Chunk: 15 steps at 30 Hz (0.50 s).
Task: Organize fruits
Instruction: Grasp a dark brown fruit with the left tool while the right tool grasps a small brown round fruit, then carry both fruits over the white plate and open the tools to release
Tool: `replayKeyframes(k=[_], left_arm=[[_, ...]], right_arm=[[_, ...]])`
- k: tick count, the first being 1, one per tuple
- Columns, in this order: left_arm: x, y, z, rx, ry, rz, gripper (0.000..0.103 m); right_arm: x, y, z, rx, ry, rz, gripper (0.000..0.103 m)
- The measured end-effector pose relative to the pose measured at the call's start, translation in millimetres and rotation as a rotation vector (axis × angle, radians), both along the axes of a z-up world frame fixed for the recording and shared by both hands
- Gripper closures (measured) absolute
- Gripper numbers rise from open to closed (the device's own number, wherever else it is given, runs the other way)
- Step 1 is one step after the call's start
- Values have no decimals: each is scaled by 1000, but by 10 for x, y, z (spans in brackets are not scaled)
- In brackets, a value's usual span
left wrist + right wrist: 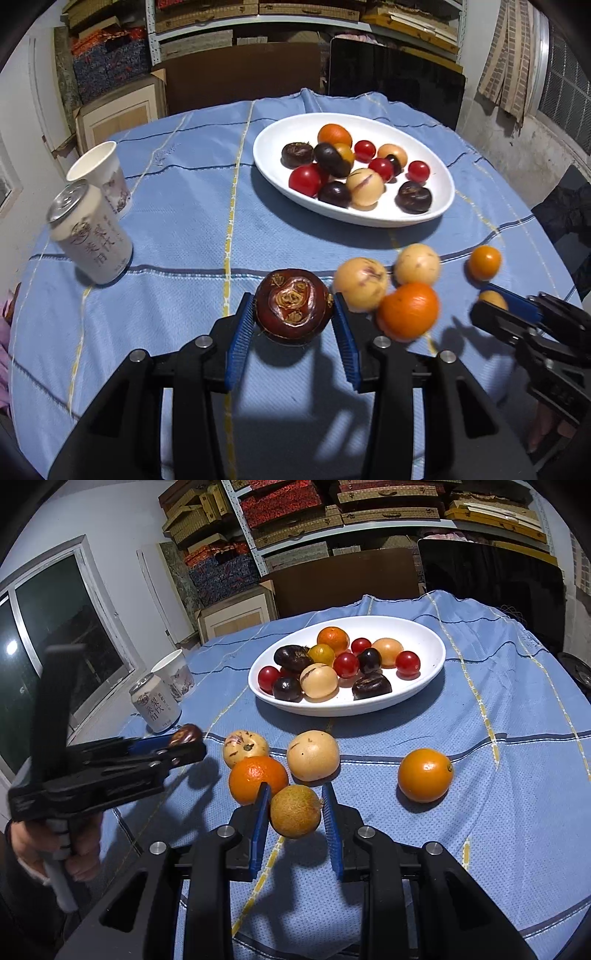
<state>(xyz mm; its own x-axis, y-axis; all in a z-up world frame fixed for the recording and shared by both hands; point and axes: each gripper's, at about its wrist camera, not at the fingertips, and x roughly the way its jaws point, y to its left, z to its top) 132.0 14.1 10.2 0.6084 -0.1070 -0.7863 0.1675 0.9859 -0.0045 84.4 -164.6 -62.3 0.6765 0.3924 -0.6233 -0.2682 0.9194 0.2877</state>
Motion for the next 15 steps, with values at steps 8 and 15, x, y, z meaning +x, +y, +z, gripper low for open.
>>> replayKeyframes(k=[8,15], left_arm=[[-186,-241,259,-1,-38,-35,62],[-111,-471,471,-8,-85,-77,62]], right_arm=[[-27,-105,169,-10,-20,-42,75],[87,-293,504,-32,-72,-68,75]])
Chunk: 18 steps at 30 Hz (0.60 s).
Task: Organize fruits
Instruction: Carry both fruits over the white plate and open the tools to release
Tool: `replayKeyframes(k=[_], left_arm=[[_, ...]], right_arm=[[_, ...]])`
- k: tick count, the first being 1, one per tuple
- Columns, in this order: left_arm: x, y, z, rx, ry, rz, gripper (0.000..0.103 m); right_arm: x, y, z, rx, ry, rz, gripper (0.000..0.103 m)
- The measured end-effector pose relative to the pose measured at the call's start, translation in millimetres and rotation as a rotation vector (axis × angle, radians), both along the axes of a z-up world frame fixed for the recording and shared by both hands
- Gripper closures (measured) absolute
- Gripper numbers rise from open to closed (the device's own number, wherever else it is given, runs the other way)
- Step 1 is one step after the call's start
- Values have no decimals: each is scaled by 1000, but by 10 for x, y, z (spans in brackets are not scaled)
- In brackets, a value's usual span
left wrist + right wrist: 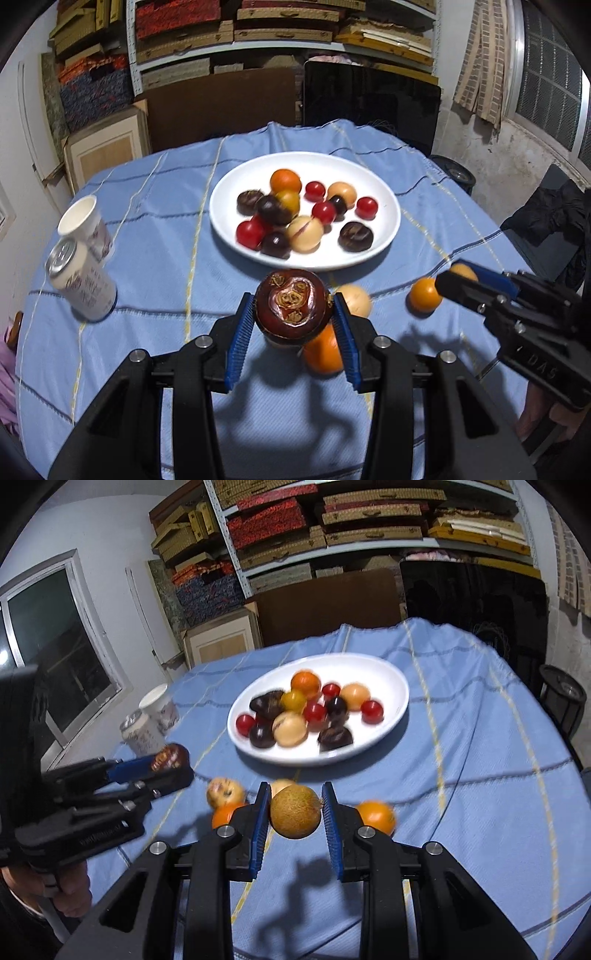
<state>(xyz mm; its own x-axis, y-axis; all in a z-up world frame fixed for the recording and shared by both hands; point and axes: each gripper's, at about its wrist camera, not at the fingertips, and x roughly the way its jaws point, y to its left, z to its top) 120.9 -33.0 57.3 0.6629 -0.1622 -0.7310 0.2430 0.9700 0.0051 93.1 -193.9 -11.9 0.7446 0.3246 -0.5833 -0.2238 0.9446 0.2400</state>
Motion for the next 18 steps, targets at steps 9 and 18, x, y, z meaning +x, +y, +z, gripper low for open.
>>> replayKeyframes(k=[9,18], left_arm=[[448,-205,25,17,-12,6,62],[862,-180,-101,-1,28,47,62]], right_arm=[[505,-39,193,-28,-24,-10,75],[934,-15,54,-11,24,-22,75]])
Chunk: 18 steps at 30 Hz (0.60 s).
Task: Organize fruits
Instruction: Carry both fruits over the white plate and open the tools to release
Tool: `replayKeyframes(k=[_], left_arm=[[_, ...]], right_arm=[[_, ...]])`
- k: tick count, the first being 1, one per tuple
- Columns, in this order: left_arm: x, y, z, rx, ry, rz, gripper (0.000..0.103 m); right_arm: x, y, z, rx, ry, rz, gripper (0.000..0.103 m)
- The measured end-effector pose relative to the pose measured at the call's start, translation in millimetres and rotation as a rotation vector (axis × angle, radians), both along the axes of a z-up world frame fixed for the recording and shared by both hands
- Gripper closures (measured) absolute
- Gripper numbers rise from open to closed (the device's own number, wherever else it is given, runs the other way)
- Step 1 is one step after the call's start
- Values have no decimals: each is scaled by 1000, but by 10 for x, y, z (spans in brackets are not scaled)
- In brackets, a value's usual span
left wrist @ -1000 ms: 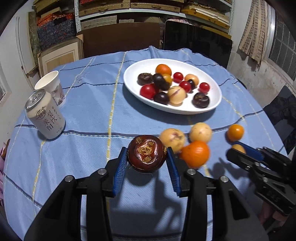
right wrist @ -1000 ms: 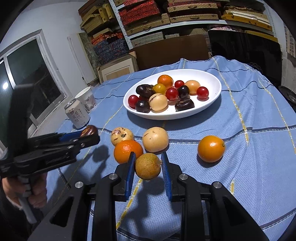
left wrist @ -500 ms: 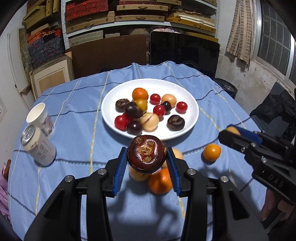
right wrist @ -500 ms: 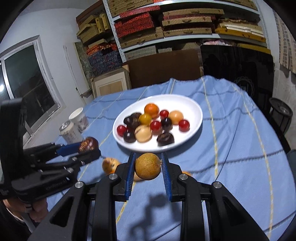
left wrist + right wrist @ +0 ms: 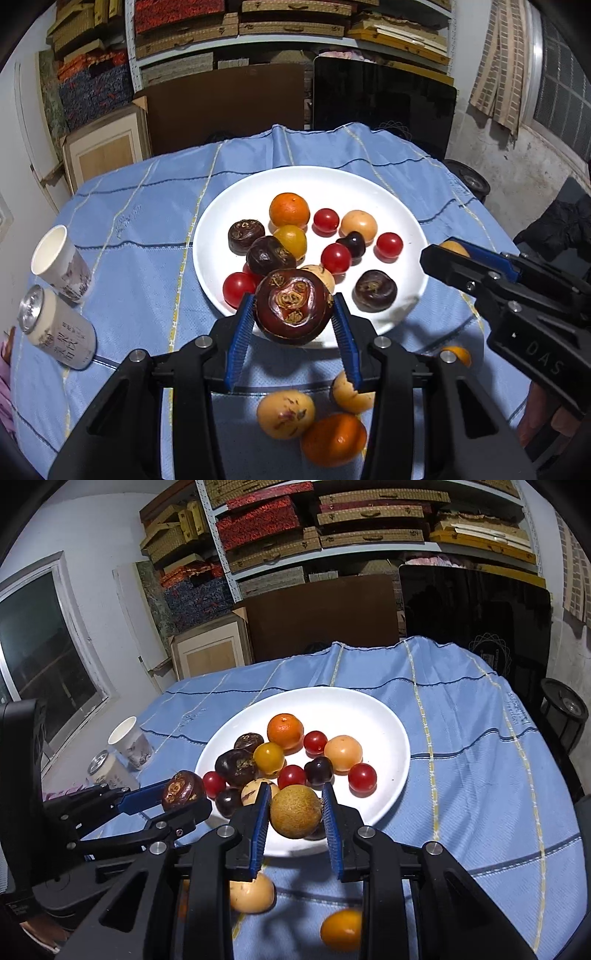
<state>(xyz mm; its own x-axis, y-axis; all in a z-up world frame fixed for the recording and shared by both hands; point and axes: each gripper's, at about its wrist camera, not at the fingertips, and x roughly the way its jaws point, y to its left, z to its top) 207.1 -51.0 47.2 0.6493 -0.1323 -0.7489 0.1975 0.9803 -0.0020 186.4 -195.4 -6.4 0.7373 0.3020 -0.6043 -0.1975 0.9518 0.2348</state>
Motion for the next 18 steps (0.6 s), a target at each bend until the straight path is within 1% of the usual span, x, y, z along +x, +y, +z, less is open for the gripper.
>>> replayKeyframes(k=[4,7,9,14,16,18], left_arm=[[126,-7,-85,-7,17,5,62],[237,-52,-145,-25,34,-9,62],[317,-96,-183,-8,32,-2,62],[510,-185,-210,0,26,-9,62],[552,-239,-203,13,8,-18,61],[615,-311,-196,19,9,-46,59]], right_arm=[[103,22,-75,9,14,-11,75],[190,65,-136,-3,28,-19,75],[259,54,-162,-2,37,-39,75],[474,-37,-225,65,74,-58,75],[571,-78,-267,119,103,-55,73],[607,-131,-286,171,121,-61,54]])
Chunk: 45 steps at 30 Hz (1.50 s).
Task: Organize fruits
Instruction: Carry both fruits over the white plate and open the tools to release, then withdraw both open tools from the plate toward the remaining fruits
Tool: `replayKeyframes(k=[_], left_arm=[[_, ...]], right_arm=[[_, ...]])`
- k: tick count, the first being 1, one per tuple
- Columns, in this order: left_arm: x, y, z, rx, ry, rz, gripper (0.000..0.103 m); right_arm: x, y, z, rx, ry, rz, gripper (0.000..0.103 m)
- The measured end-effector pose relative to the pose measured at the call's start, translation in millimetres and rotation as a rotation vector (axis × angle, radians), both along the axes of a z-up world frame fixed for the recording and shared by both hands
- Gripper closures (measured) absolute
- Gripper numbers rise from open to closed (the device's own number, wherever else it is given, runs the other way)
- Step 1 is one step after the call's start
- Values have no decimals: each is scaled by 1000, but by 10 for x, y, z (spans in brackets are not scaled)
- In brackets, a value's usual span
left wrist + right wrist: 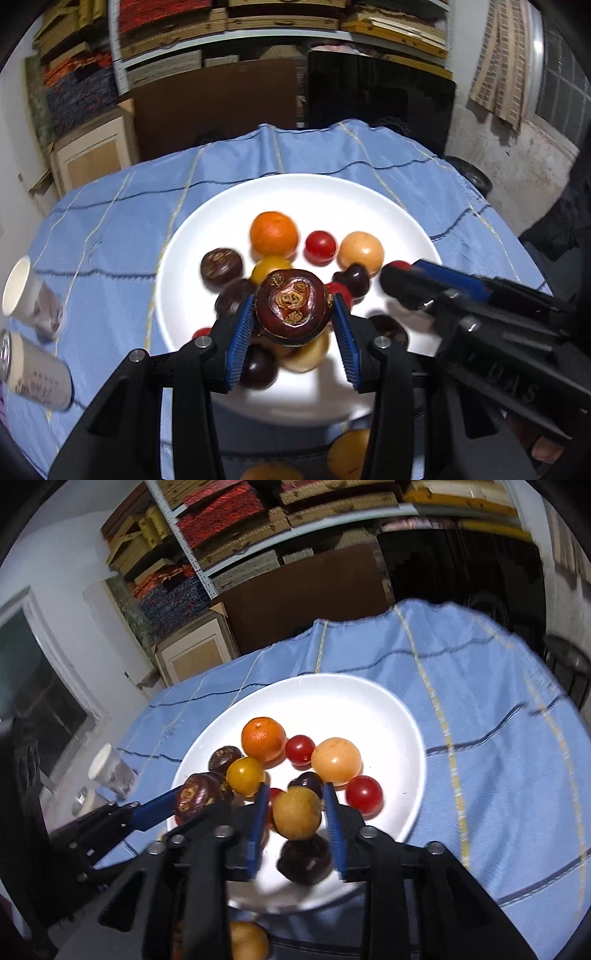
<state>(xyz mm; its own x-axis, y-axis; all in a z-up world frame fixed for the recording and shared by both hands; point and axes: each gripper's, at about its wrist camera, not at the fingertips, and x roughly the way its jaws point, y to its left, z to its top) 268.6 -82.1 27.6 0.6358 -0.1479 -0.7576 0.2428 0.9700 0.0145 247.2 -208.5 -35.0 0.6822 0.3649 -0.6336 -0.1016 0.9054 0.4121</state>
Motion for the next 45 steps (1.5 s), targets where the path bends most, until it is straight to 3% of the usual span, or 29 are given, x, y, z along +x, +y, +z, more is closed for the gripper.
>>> replayKeyframes(k=[2,4,5,16,18,28,36,45], left_arm=[[3,-19,33,-9,-21,1,34],[-62,-26,83,0,-79,9,20],[-87,-28,101,-5,-91,4,18],[-709,323,282,-56,-106,23,15],[-861,428,290,-67,-101,33,14],[-1476,862,41,-75,-48,98,11],[-1663,691,-171,-60,0,40,11],[-1603,439,-280,-47,42,43,12]], right_arm=[[-44,-68,31,22,-23,-37,47],[-120,-132,73,39,-41,-43,45],[-149,-152,89,42,-40,-44,45],[-857,-273,180,85,-57,-31,39],[-990,-265,173,90,-62,-32,27],[-1534,-169,-207,100,-48,-59,25],[-1597,-183,-356,-5,-77,-102,25],[-1616,-227,-292,13,-92,-100,25]])
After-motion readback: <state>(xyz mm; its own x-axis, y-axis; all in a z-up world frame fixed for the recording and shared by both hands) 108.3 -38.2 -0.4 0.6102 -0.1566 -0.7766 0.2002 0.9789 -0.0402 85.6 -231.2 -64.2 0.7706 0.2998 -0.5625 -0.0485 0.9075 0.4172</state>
